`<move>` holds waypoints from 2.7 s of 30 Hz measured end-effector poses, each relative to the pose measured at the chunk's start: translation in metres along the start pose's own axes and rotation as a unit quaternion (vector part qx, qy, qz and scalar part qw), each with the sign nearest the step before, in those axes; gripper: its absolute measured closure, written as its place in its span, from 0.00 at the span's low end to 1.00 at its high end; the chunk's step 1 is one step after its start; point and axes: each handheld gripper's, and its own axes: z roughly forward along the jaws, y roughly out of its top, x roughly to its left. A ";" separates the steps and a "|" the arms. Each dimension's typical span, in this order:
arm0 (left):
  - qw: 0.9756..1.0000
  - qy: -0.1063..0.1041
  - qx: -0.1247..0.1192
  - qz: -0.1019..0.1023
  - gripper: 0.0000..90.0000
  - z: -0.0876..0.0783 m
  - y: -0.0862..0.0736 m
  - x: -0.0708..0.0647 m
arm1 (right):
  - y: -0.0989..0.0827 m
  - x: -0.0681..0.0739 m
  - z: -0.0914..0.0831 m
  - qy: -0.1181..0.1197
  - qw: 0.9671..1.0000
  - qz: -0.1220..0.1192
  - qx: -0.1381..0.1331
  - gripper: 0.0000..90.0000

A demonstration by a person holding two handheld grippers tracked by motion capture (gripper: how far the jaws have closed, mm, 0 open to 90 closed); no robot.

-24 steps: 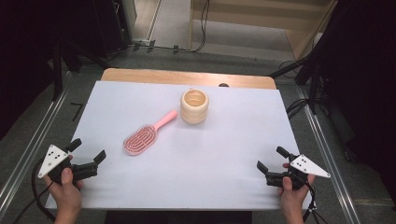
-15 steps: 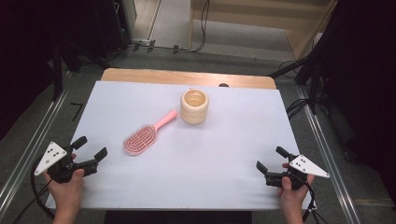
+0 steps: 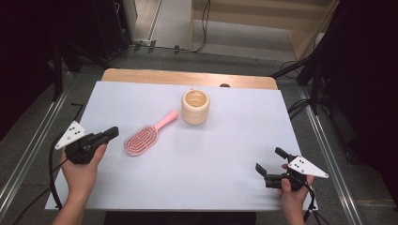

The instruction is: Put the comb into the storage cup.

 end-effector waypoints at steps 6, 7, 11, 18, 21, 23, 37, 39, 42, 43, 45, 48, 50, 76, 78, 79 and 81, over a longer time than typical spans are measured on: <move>0.999 -0.020 0.039 0.015 1.00 0.026 0.018 -0.003 | 0.000 0.000 0.000 0.004 1.000 -0.004 0.000 0.00; 0.999 -0.023 0.047 0.017 1.00 0.031 0.021 -0.003 | 0.000 0.000 0.001 0.004 1.000 -0.004 -0.001 0.00; 0.997 -0.038 0.062 0.012 1.00 0.050 0.030 -0.001 | 0.000 0.000 0.001 0.006 1.000 -0.004 0.000 0.00; 0.994 -0.053 0.096 0.006 1.00 0.082 0.041 0.000 | 0.000 0.000 0.001 0.007 1.000 -0.004 0.001 0.00; 0.994 -0.053 0.099 -0.005 1.00 0.094 0.043 0.003 | 0.000 0.000 0.002 0.009 1.000 -0.004 0.002 0.00; 0.993 -0.056 0.107 -0.007 1.00 0.103 0.043 0.005 | 0.000 0.000 0.002 0.010 1.000 -0.005 0.001 0.00; 0.983 -0.054 0.173 -0.021 1.00 0.156 0.039 0.004 | 0.000 0.000 0.002 0.012 1.000 -0.005 0.001 0.00; 0.980 -0.052 0.190 -0.019 1.00 0.166 0.040 0.002 | 0.000 -0.001 0.002 0.012 1.000 -0.006 0.002 0.00; 0.978 -0.045 0.203 -0.018 1.00 0.175 0.041 0.001 | 0.000 -0.001 0.002 0.013 1.000 -0.006 0.002 0.00; 0.977 -0.040 0.207 -0.017 1.00 0.177 0.042 0.000 | 0.000 -0.001 0.003 0.013 1.000 -0.006 0.002 0.00; 0.976 -0.031 0.213 -0.019 1.00 0.182 0.042 0.000 | 0.000 -0.001 0.002 0.013 1.000 -0.005 0.002 0.00; 0.973 -0.015 0.228 -0.018 1.00 0.188 0.042 0.001 | 0.000 -0.001 0.002 0.014 1.000 -0.005 0.002 0.00; 0.972 -0.008 0.234 -0.020 1.00 0.189 0.042 0.001 | 0.000 -0.001 0.003 0.015 1.000 -0.006 0.002 0.00; 0.959 -0.028 0.282 -0.018 1.00 0.205 0.038 -0.001 | 0.000 -0.001 0.004 0.016 1.000 -0.008 0.005 0.00; 0.959 -0.030 0.282 -0.021 1.00 0.205 0.037 0.001 | 0.000 -0.001 0.004 0.017 1.000 -0.006 0.006 0.00; 0.957 -0.030 0.286 -0.024 1.00 0.206 0.035 0.003 | 0.000 -0.001 0.004 0.017 1.000 -0.007 0.005 0.00; 0.956 -0.034 0.290 -0.023 1.00 0.207 0.034 0.003 | 0.000 -0.001 0.004 0.017 1.000 -0.008 0.005 0.00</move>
